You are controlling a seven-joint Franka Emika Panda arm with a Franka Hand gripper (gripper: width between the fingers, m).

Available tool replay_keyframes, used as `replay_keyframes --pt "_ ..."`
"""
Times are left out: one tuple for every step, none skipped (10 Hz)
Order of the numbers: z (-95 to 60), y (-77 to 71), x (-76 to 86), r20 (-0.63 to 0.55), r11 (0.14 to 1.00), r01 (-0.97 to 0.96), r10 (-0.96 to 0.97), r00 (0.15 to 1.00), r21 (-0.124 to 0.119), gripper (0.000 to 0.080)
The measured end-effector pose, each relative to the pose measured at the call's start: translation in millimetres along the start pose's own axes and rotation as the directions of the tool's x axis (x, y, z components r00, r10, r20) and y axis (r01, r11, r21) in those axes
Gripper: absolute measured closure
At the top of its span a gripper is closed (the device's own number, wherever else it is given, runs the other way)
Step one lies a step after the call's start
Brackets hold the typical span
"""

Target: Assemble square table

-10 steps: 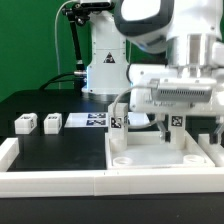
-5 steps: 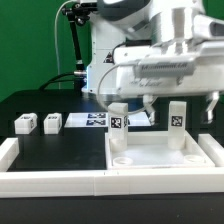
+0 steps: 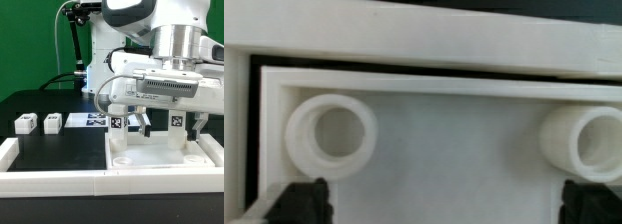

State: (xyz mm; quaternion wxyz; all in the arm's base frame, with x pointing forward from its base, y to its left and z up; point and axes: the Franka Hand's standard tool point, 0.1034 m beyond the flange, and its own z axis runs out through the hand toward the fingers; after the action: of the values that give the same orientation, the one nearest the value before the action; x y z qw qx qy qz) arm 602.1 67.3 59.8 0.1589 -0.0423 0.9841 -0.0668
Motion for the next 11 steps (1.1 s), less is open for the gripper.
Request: replay_keyframes --pt "-5.8 -9.2 -5.6 -0.001 0.999 -0.053 0.053 0.999 -0.002 0.0150" --pt "-14.3 -15.9 -11.7 0.010 0.997 -0.082 0.082 0.997 -0.001 0.0150" --pt "-25.0 -24.4 -18.8 0.023 0.992 -0.123 0.123 0.992 -0.003 0.0150" --pt "-38.5 -36.0 -22.8 0.036 0.984 -0.177 0.176 0.984 -0.001 0.0150" --pt "-51.6 -48.0 -38.4 0.055 0.979 -0.203 0.203 0.978 0.005 0.0150" --pt "-51.3 -45.8 -39.0 0.060 0.973 -0.232 0.231 0.971 -0.002 0.0150" --pt "-49.5 -46.1 -37.4 0.054 0.967 -0.256 0.255 0.965 -0.002 0.0150" --pt "-49.9 -46.0 -38.0 0.054 0.939 -0.344 0.344 0.937 -0.008 0.0150" --pt "-49.7 -45.9 -37.8 0.054 0.926 -0.378 0.378 0.924 -0.010 0.0150" --pt "-49.7 -45.8 -37.8 0.052 0.890 -0.455 0.455 0.889 -0.015 0.0150" --pt "-49.5 -46.7 -37.6 0.051 0.858 -0.514 0.514 0.856 -0.018 0.0150"
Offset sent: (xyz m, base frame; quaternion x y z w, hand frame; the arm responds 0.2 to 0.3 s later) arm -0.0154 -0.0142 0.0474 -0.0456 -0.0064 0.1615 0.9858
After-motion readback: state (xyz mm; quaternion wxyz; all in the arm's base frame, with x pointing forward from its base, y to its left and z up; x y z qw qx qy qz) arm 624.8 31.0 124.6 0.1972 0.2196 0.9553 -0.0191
